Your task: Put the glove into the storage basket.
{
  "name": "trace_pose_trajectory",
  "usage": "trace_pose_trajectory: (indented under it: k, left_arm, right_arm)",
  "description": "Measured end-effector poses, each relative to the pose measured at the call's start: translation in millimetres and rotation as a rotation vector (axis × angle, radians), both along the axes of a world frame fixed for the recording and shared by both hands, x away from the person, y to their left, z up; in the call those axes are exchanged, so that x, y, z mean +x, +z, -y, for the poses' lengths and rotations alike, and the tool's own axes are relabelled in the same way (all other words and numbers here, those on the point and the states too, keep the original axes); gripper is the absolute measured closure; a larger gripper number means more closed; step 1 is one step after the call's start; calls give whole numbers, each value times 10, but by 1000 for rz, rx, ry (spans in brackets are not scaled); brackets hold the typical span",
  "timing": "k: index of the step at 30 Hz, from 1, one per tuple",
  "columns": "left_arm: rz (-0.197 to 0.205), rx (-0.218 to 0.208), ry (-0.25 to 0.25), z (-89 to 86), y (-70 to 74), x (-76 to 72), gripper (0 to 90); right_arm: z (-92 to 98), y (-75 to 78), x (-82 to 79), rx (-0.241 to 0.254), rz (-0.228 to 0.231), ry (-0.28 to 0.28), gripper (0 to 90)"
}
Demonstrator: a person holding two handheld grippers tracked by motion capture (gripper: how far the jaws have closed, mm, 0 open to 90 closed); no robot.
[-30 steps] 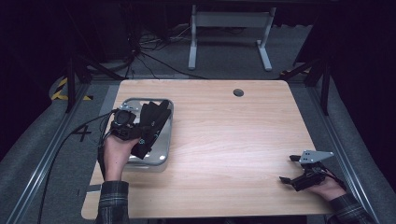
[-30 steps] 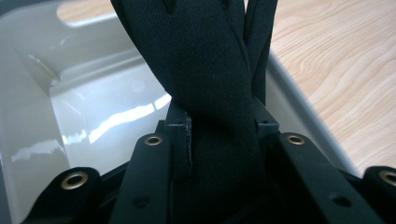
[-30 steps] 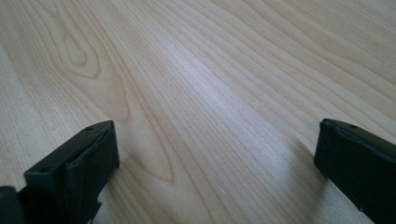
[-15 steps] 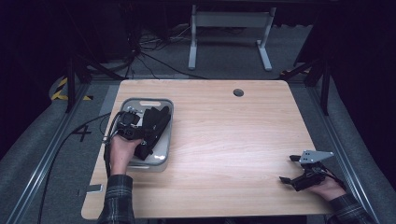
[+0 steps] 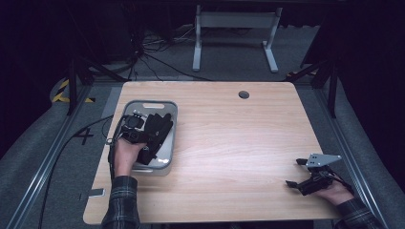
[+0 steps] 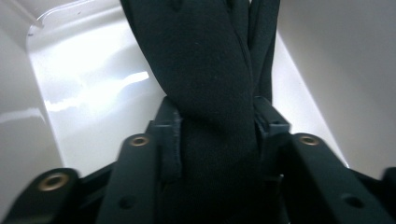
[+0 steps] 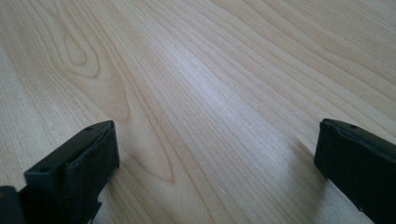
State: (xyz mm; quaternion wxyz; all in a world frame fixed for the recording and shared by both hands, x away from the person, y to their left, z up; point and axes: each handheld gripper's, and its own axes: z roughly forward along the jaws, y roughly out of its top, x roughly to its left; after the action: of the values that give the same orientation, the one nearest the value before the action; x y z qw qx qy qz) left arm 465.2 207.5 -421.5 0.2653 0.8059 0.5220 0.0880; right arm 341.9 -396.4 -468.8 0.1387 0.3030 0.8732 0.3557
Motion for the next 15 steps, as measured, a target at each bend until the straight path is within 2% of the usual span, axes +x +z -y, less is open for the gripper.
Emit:
trace_pose_trajectory:
  k: [4, 7, 9, 11, 12, 15]
  left_arm:
    - [2, -14, 22, -27, -1, 2, 460]
    - [23, -31, 35, -39, 20, -9, 332]
    - [42, -23, 46, -53, 57, -22, 257]
    - [52, -24, 58, -62, 79, -31, 222]
    - [81, -27, 72, -88, 134, -53, 207]
    - [94, -28, 71, -103, 193, -71, 183]
  right_arm:
    - [0, 0, 0, 0, 0, 0, 3]
    - [0, 0, 1, 0, 1, 0, 3]
    - [0, 0, 0, 0, -1, 0, 3]
    - [0, 0, 0, 0, 0, 0, 3]
    - [0, 0, 0, 0, 0, 0, 3]
    - [0, 0, 1, 0, 1, 0, 3]
